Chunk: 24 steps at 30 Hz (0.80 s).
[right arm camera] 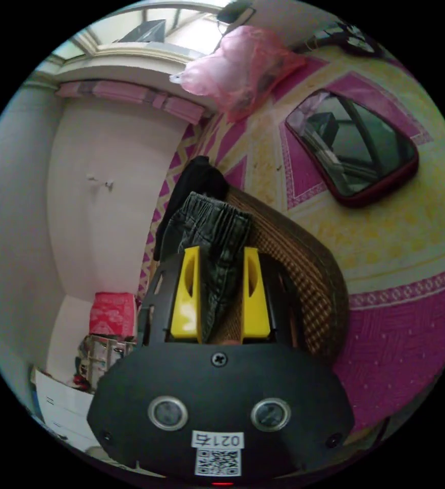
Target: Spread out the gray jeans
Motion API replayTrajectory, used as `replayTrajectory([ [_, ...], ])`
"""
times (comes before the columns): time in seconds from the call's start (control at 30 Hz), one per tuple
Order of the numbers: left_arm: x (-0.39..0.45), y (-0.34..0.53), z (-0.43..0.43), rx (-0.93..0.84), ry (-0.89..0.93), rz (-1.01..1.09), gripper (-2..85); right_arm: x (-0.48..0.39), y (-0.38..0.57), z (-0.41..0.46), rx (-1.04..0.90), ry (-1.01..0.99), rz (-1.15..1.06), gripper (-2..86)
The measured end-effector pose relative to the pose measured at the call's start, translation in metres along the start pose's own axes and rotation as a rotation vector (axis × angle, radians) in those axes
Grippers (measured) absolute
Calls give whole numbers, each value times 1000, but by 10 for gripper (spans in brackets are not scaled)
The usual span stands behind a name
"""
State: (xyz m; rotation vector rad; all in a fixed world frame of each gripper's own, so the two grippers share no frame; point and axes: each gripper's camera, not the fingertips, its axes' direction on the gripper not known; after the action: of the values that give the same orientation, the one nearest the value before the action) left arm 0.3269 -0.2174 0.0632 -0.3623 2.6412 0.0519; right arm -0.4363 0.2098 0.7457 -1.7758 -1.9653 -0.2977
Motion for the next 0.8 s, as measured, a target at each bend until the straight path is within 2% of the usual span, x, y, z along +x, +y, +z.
replayTrajectory([
  [0.1,-17,19,-16,33,8,-38,-9,2,-5,7,-39,-78,75,103],
  [0.17,-29,32,-27,50,7,-64,-9,-17,-2,2,-26,-95,28,78],
  [0.33,-65,63,-49,51,-13,-138,-10,-169,52,-6,31,-10,-463,63],
  [0.4,-84,79,-59,70,-8,-179,-10,-259,110,11,50,49,-755,63],
  [0.5,-107,101,-70,93,-2,-233,-10,-349,206,59,40,122,-1100,63],
  [0.63,-135,127,-80,105,2,-302,-10,-400,334,145,-53,182,-1445,61],
  [0.7,-152,142,-89,107,-22,-337,-10,-396,409,213,-164,223,-1611,56],
  [0.8,-174,158,-101,106,-42,-372,-10,-363,465,292,-350,351,-1726,50],
])
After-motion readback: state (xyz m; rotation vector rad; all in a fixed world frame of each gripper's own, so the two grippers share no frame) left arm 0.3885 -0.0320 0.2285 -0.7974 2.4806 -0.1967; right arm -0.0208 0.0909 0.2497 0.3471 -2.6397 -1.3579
